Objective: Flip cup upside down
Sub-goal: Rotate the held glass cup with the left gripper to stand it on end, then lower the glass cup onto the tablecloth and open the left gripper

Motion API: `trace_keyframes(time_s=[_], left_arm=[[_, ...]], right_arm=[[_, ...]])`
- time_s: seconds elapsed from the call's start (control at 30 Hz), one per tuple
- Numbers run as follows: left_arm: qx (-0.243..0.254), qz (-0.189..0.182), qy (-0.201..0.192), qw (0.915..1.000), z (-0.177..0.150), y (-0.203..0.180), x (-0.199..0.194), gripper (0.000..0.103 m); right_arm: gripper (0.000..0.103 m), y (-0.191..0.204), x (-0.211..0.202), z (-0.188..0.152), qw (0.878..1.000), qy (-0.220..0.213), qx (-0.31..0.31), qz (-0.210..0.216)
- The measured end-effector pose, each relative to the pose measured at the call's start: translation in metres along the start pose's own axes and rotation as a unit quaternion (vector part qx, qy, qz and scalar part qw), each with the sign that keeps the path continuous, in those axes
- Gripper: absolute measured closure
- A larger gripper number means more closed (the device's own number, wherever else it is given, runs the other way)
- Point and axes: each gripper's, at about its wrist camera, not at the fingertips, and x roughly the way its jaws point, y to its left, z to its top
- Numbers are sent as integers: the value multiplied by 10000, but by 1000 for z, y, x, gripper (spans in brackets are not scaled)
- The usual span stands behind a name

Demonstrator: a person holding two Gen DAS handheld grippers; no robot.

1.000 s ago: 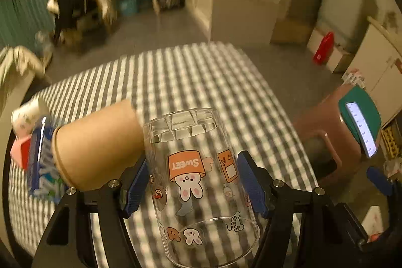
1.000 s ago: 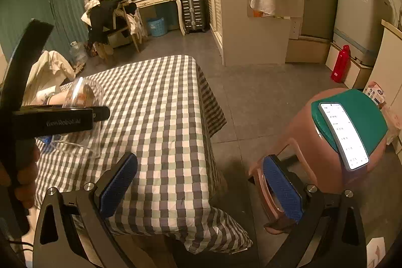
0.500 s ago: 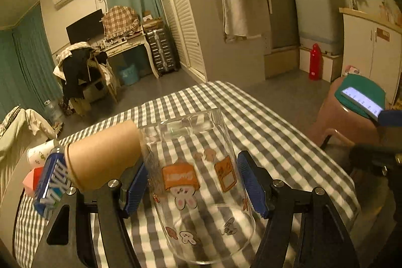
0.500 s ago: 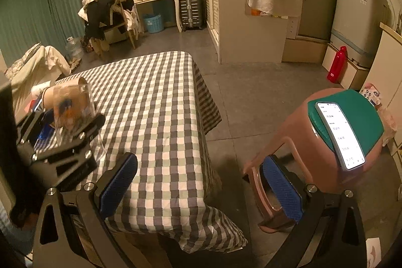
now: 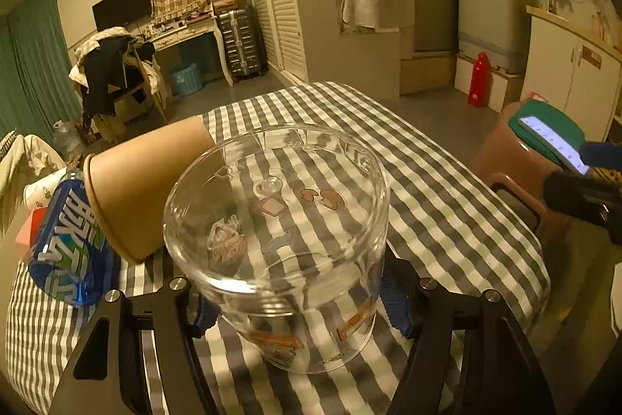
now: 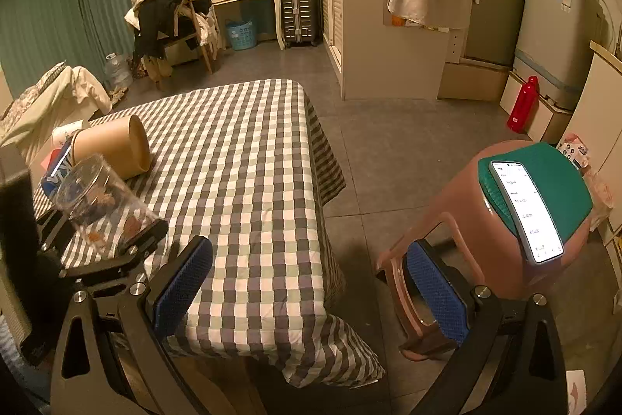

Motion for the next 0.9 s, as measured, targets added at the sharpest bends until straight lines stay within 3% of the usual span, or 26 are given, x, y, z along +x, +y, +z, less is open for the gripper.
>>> trace_keyframes(time_s=[0.2,0.37,0.53,0.9], left_arm=[[-16,147,-85,9999,16,0,19,34],[-116,-8,19,9999,17,5,22,34],[-53,3,129,9999,17,4,20,12],[-367,-158,-275,9988,32,17,-10,9]], right_arm=[[3,5,2,1,10000,70,-59,-25],[3,8,3,2,9999,84,-79,-36],[3,12,1,4,9999,67,-90,-14],[3,18,-33,6,9996,-213,-107,-131]])
